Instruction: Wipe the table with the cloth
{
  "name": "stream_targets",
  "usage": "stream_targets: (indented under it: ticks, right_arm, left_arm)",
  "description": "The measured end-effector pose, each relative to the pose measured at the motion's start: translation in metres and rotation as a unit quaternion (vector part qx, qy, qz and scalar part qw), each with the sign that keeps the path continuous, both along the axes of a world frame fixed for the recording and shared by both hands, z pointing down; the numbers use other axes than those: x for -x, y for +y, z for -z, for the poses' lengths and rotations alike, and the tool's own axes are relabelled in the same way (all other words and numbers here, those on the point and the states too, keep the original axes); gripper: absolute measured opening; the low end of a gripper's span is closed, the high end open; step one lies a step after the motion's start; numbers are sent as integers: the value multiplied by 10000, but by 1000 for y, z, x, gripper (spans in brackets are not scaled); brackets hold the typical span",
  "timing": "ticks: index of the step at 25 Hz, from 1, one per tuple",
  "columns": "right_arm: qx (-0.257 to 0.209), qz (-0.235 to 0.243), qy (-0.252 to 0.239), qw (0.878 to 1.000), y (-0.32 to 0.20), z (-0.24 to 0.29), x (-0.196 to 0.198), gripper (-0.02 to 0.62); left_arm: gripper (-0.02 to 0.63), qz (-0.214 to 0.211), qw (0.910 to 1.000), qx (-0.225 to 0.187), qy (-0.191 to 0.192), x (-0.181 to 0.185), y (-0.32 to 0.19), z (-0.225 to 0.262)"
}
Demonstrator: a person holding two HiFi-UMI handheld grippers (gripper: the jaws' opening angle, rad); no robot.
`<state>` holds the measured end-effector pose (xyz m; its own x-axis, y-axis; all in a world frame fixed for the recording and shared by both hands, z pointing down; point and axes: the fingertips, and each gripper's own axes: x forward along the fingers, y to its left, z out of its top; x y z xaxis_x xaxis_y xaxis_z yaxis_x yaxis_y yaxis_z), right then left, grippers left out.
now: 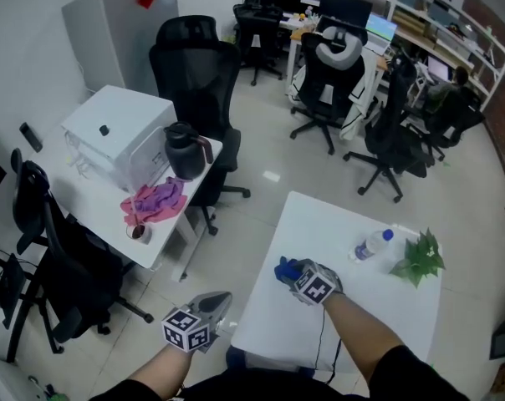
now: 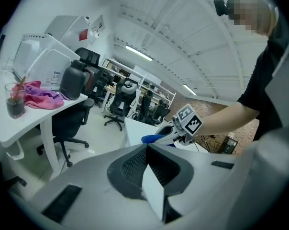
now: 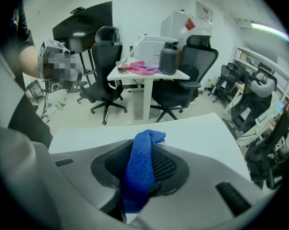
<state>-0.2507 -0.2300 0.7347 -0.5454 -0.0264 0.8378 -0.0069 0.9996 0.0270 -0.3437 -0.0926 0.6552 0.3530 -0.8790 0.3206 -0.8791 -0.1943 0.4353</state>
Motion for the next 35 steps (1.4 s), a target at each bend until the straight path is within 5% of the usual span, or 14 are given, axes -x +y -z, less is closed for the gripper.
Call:
stream_targets:
  ticks: [7, 16, 23, 28, 35]
  right_arm:
    - [-443, 1015, 1229, 9862, -2, -31, -9, 101]
    - [-222, 1073, 2077, 9720, -6, -50, -8, 99]
    - [-342, 1408, 2178, 9652, 4, -52, 36, 95]
    - [-355, 1315, 1909, 9721, 7, -50, 60, 95]
    - [-411, 1162, 1767, 9765, 1, -23, 32, 98]
  left_arm:
    - [-5, 81, 9999, 11, 146, 10, 20, -7]
    - [-5, 260, 9991, -13, 337, 21, 44, -13]
    - [-5, 370, 9984, 38, 430, 27, 65, -21]
    - [-5, 457, 9978, 68, 473, 31, 76, -25]
    - [-5, 446, 9978, -67, 483, 37, 78, -16]
